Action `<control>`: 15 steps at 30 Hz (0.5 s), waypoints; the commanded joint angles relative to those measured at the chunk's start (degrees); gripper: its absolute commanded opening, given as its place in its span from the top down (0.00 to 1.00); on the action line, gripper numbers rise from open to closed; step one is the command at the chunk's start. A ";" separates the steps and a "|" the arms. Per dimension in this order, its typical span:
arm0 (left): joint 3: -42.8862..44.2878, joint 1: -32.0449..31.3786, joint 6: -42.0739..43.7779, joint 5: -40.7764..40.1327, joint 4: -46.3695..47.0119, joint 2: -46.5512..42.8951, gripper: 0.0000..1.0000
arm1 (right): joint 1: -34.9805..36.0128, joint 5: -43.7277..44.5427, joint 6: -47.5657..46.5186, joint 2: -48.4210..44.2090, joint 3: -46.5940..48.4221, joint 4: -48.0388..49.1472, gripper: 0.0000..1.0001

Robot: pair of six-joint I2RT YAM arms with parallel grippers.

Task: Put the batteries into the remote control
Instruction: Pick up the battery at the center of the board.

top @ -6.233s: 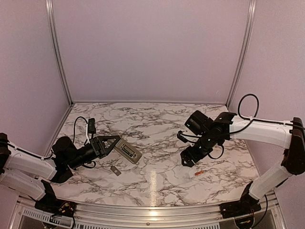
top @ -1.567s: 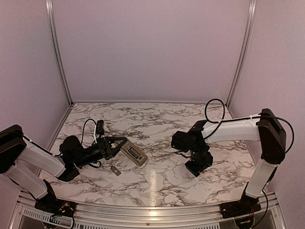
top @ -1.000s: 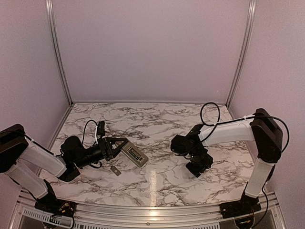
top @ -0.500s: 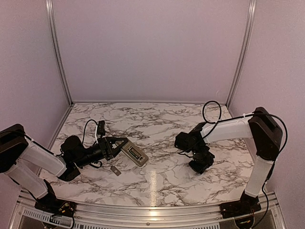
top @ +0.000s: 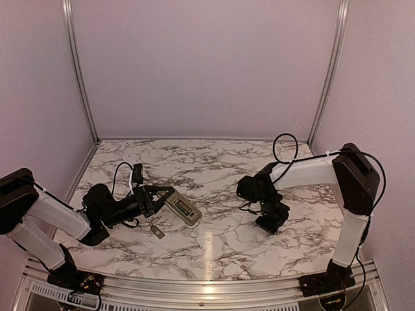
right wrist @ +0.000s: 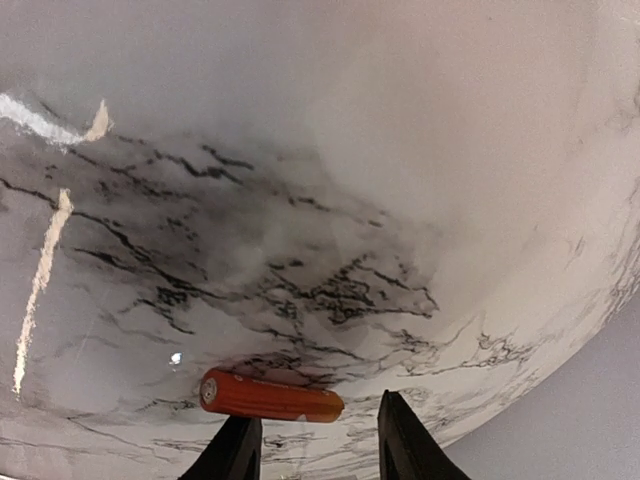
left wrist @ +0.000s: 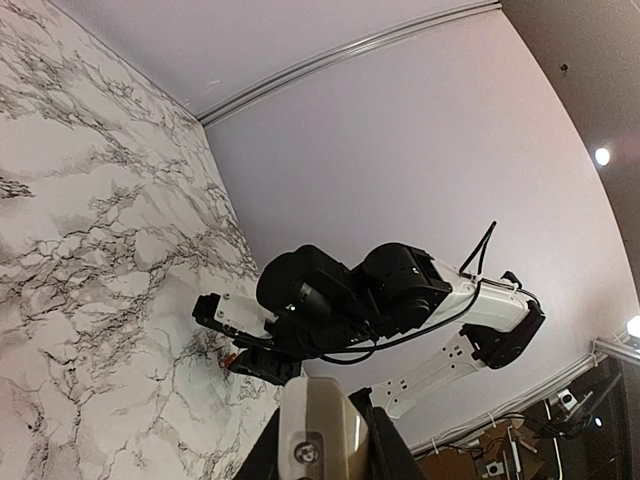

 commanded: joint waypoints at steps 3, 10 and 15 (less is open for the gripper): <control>0.82 0.60 -0.23 -0.10 15.99 0.13 1.00 | -0.57 -6.91 -5.42 4.18 1.58 10.49 0.63; 0.61 0.82 -0.39 0.07 16.03 0.01 1.00 | -1.73 -9.79 -9.71 5.97 2.09 11.48 0.68; 0.56 0.91 -0.33 0.00 15.82 -0.32 1.00 | -1.97 -10.34 -10.08 7.00 2.51 11.58 0.73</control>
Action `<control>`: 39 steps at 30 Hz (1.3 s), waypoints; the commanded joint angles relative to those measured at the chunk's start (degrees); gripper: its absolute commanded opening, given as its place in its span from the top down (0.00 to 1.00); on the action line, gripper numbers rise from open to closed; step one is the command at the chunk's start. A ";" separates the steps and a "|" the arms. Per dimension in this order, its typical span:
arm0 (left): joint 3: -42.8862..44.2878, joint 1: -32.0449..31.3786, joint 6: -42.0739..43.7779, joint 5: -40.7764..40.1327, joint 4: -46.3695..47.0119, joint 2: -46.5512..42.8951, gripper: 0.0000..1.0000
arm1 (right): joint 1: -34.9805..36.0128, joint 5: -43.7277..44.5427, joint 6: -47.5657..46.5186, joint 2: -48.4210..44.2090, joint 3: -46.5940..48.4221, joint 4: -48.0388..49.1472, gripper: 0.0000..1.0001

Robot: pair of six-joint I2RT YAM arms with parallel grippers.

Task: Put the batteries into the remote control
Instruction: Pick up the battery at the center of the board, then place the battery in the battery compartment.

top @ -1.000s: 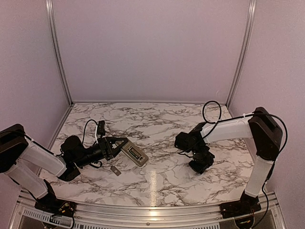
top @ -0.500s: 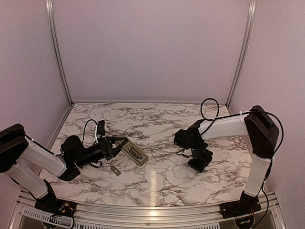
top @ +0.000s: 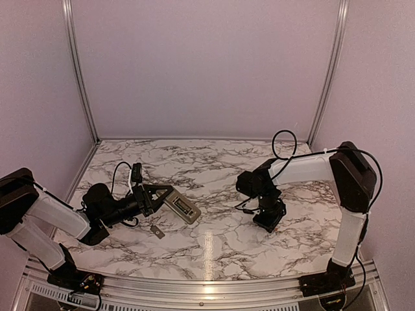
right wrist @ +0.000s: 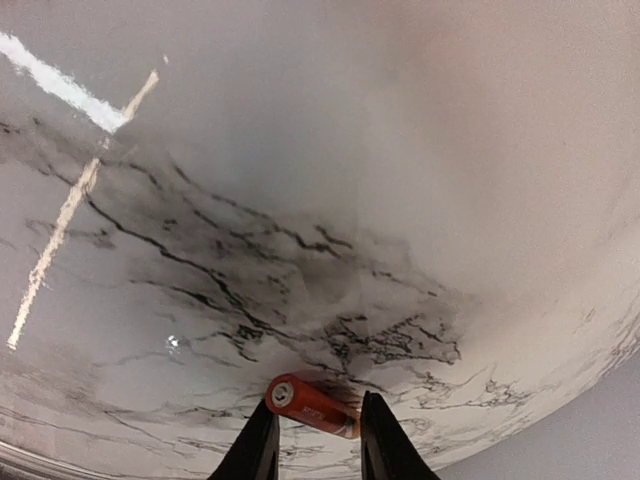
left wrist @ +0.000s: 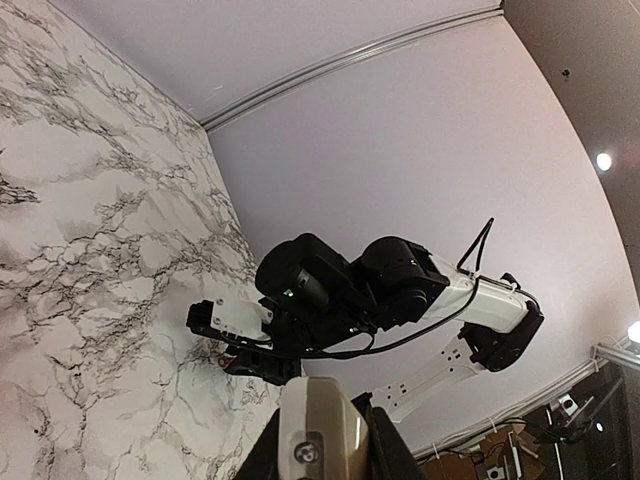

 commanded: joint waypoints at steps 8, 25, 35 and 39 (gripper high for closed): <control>0.27 0.42 0.25 0.05 15.31 -0.77 1.00 | -0.56 -7.21 -0.75 5.08 -0.64 11.91 0.90; -2.60 0.34 2.92 -3.76 0.82 -8.65 1.00 | 10.96 -4.03 4.75 -3.92 24.20 17.09 1.00; -3.24 0.34 3.78 -5.74 -6.74 -13.94 1.00 | 15.47 -3.90 6.44 -9.03 33.01 21.65 1.00; -2.25 0.36 2.88 -5.86 -8.93 -13.68 1.00 | 16.83 -5.76 6.81 -9.85 33.00 22.92 1.00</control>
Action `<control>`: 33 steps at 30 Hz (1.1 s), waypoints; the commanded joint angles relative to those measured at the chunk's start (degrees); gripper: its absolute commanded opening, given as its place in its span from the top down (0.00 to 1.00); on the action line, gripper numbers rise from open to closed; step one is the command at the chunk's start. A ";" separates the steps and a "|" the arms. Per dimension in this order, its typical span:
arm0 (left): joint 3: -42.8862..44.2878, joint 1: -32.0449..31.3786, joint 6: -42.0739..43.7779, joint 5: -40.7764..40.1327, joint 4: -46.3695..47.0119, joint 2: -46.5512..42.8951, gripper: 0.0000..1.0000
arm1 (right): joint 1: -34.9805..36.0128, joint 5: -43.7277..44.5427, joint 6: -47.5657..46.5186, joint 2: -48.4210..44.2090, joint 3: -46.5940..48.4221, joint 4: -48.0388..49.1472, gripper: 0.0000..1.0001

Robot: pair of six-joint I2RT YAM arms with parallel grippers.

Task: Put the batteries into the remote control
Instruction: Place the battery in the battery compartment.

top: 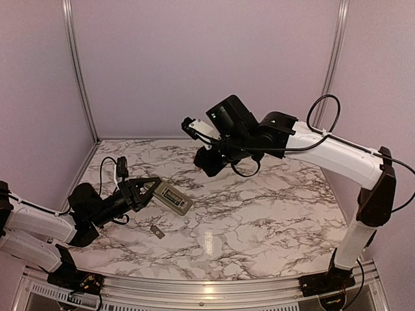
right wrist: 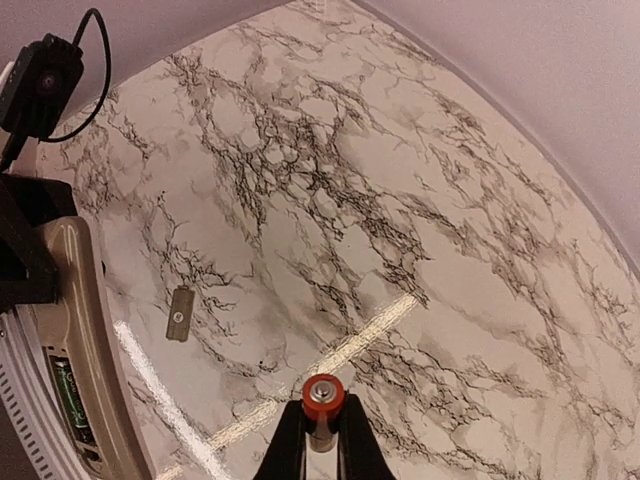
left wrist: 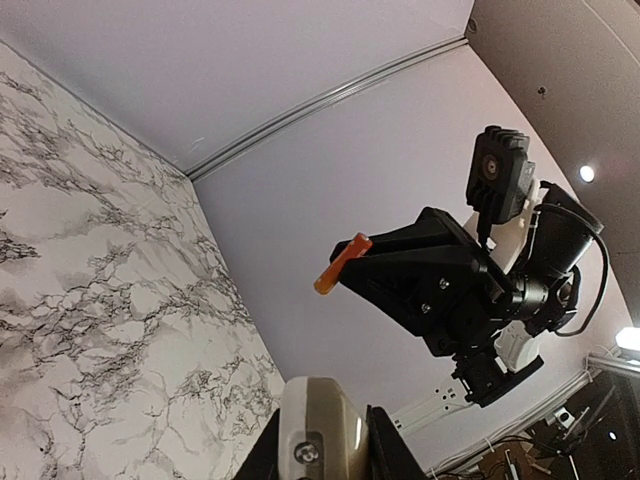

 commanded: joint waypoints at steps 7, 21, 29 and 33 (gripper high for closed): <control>1.14 0.28 -1.59 -0.34 -3.47 -0.17 1.00 | 4.81 -3.83 1.73 -1.48 -0.88 6.34 1.00; 1.93 0.27 -2.07 -0.17 -3.93 -0.22 1.00 | 6.38 -10.13 4.22 -0.61 -3.64 8.61 1.00; 1.94 0.28 -1.94 -0.43 -4.13 0.06 1.00 | 7.16 -12.06 4.57 -0.21 -3.88 8.54 1.00; 1.95 0.28 -1.94 -0.68 -4.08 -0.17 1.00 | 7.59 -12.52 4.73 0.29 -4.17 7.94 1.00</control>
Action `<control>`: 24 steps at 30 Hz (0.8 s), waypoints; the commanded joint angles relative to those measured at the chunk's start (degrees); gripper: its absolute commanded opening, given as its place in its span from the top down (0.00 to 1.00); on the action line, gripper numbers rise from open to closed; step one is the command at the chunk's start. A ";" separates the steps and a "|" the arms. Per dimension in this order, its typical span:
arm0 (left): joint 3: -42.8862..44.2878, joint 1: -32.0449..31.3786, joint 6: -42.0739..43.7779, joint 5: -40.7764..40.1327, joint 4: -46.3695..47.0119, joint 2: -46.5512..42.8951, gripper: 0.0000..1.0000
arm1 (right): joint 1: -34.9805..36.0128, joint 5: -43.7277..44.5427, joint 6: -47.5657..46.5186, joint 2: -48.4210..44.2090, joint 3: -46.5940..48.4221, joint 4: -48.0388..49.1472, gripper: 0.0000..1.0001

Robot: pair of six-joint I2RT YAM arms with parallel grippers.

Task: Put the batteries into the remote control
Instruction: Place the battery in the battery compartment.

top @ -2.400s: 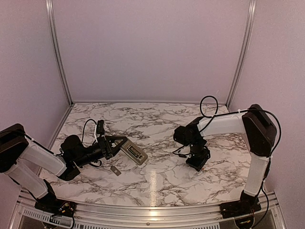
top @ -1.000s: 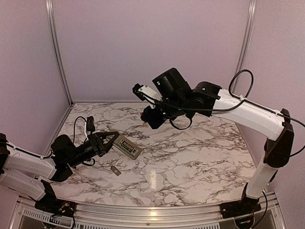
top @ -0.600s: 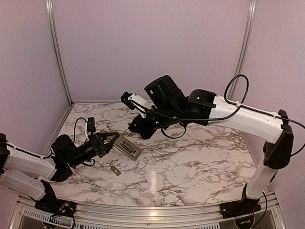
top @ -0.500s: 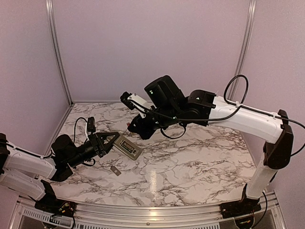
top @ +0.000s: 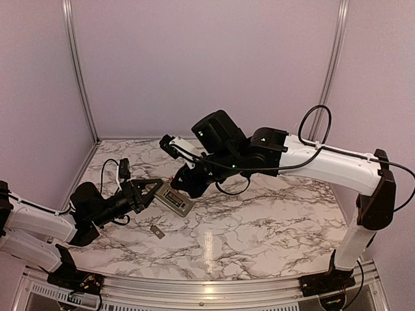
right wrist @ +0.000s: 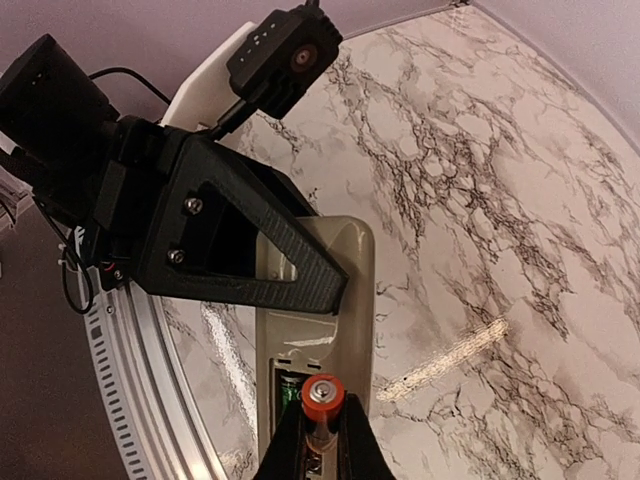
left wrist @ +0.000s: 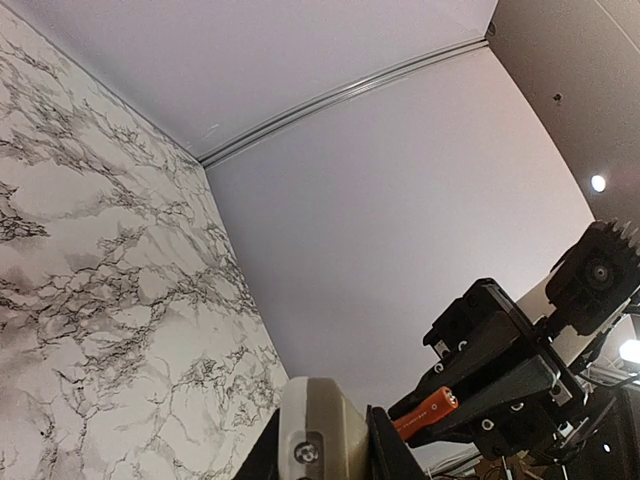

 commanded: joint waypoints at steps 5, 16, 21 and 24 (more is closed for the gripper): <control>1.40 0.27 0.21 -0.57 -0.31 -0.41 1.00 | 1.02 -0.85 0.40 1.08 -0.91 0.02 1.00; 1.23 0.29 -0.09 -0.76 0.32 -0.24 1.00 | 2.52 1.31 -1.16 2.13 -1.01 -2.27 1.00; 1.36 0.27 -0.19 -0.49 0.69 0.10 1.00 | 5.04 6.84 -3.84 4.29 0.91 -5.56 0.99; 1.49 0.27 -0.05 -0.32 0.67 0.10 1.00 | 5.70 9.80 -4.55 5.06 1.68 -6.80 0.97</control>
